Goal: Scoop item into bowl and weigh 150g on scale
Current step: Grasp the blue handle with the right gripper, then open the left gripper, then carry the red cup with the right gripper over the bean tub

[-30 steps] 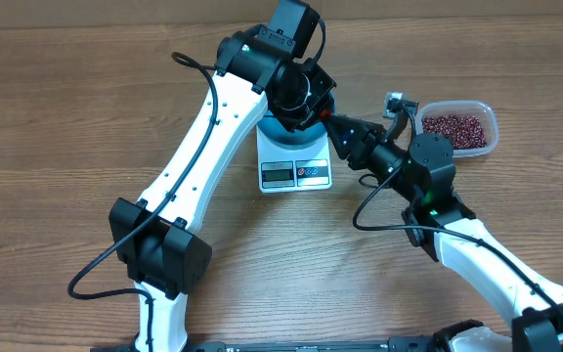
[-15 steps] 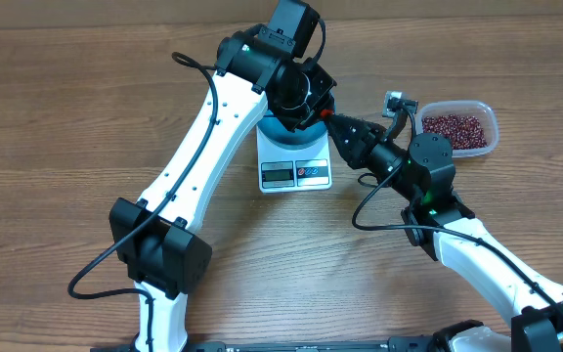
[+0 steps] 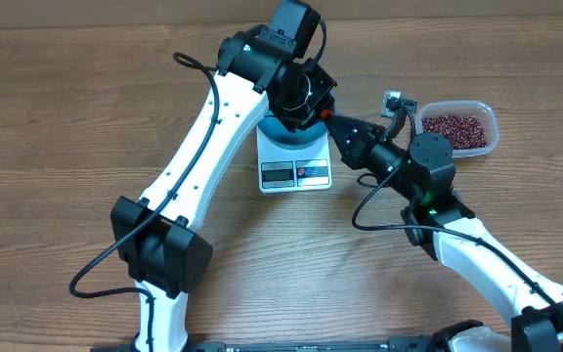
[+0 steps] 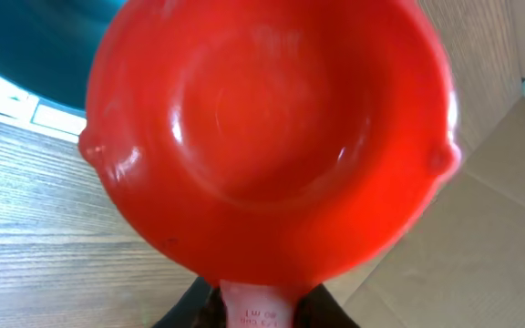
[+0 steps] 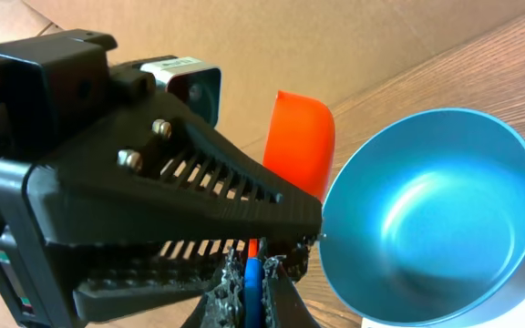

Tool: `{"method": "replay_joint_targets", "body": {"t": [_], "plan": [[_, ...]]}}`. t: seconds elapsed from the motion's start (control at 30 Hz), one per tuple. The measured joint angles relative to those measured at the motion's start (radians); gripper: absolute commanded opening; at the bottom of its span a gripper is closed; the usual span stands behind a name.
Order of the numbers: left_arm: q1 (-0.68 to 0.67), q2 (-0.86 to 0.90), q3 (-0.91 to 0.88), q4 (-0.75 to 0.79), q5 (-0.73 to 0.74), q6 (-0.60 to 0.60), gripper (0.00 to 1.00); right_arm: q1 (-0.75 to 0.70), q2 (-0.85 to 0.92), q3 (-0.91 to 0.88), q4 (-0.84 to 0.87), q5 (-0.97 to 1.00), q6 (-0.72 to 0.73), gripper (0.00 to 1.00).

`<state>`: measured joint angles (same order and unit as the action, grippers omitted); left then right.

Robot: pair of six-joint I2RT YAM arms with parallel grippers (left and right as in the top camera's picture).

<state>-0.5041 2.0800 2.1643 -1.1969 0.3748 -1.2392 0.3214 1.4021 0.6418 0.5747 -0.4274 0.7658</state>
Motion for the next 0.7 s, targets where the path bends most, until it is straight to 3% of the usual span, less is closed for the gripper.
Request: {"method": "replay_joint_targets", "body": {"t": [0.1, 0.13, 0.53, 0.7], "plan": [[0.0, 0.0, 0.0, 0.011, 0.0, 0.036, 0.95, 0.0, 0.0, 0.0, -0.018, -0.004, 0.0, 0.04], [0.0, 0.0, 0.0, 0.018, 0.0, 0.058, 1.0, -0.001, 0.0, 0.0, -0.022, -0.004, -0.001, 0.04], [0.0, -0.004, 0.0, 0.033, -0.081, 0.362, 1.0, -0.09, -0.003, 0.005, -0.09, -0.087, -0.004, 0.04], [0.0, -0.053, -0.003, 0.048, -0.191, 0.47, 1.0, -0.121, -0.035, 0.089, -0.326, -0.105, -0.061, 0.03]]}}
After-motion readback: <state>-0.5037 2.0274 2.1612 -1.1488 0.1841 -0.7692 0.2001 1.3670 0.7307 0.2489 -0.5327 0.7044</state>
